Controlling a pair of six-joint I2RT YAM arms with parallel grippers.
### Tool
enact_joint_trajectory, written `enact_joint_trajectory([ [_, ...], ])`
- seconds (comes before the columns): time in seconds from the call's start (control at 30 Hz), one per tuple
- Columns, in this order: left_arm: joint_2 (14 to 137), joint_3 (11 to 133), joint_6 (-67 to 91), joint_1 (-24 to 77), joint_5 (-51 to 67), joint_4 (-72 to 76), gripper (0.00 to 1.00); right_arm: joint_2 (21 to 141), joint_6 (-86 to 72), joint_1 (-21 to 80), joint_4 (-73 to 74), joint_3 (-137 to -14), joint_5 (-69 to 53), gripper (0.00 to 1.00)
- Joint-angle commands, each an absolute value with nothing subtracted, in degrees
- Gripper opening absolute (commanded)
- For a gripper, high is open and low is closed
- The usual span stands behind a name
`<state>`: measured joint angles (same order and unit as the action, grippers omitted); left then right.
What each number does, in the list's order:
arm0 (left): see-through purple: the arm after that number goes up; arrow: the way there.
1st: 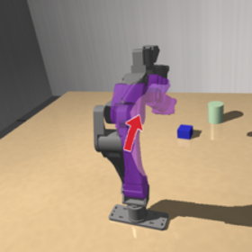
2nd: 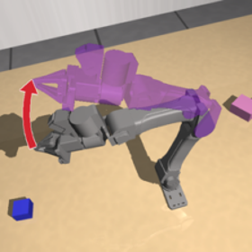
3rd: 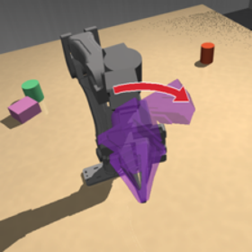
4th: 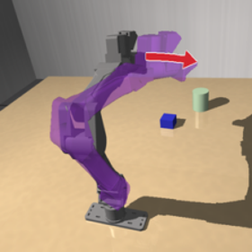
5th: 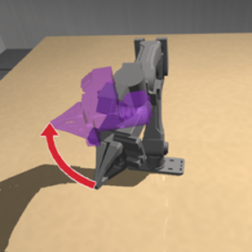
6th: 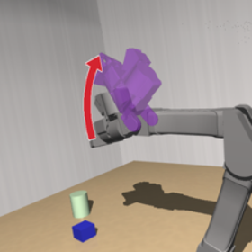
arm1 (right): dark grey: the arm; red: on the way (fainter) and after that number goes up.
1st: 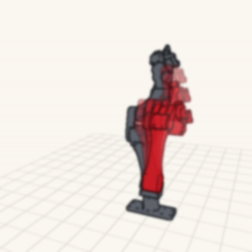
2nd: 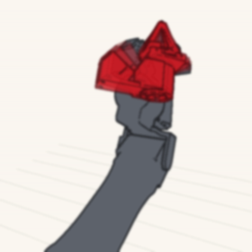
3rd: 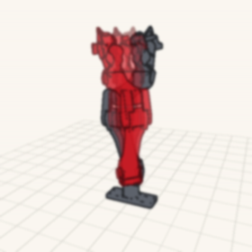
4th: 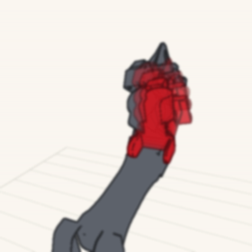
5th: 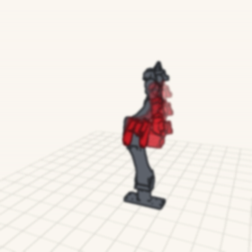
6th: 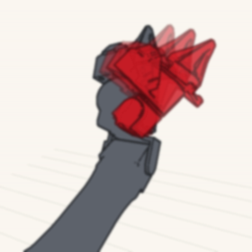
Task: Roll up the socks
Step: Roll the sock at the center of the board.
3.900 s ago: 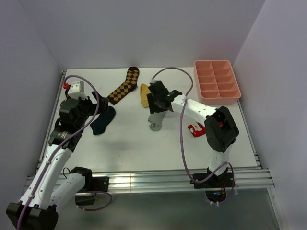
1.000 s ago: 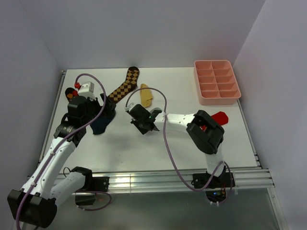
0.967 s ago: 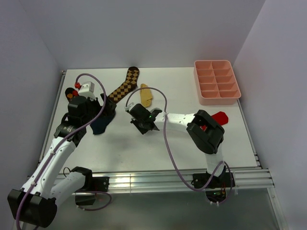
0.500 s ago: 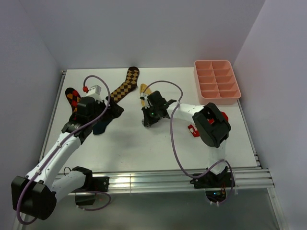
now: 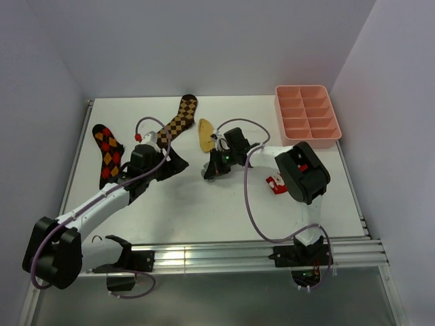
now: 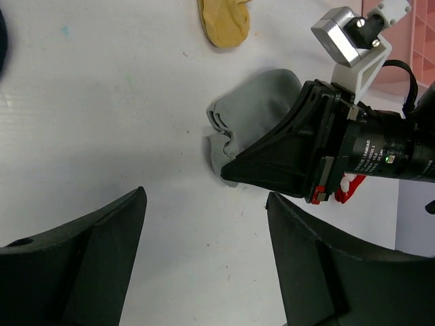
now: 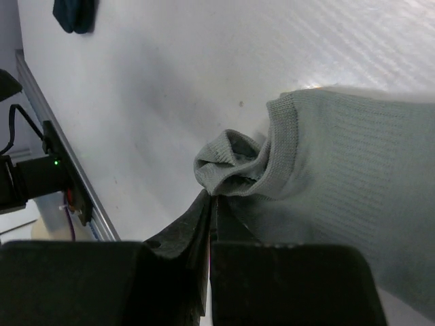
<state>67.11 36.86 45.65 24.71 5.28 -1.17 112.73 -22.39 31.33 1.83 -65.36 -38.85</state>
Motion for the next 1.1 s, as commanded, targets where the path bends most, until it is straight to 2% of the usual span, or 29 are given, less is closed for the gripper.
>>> enact_joint_trajectory([
  [0.0,69.0,35.9,49.0,25.7,4.0,5.5,0.77,115.1,-26.2,29.4,-4.2,-64.0,-44.5,0.0],
  [0.3,77.1,36.1,52.3,27.5,4.9,10.9,0.68,117.1,-27.9,28.0,-4.2,-62.8,-44.2,0.0],
  [0.73,89.3,40.6,53.1,31.0,7.0,15.4,0.61,119.8,-28.0,26.5,-3.0,-62.8,-45.5,0.0],
  [1.07,96.1,43.2,51.9,31.7,7.6,18.0,0.52,120.7,-27.3,26.4,-1.8,-63.7,-46.0,0.0],
])
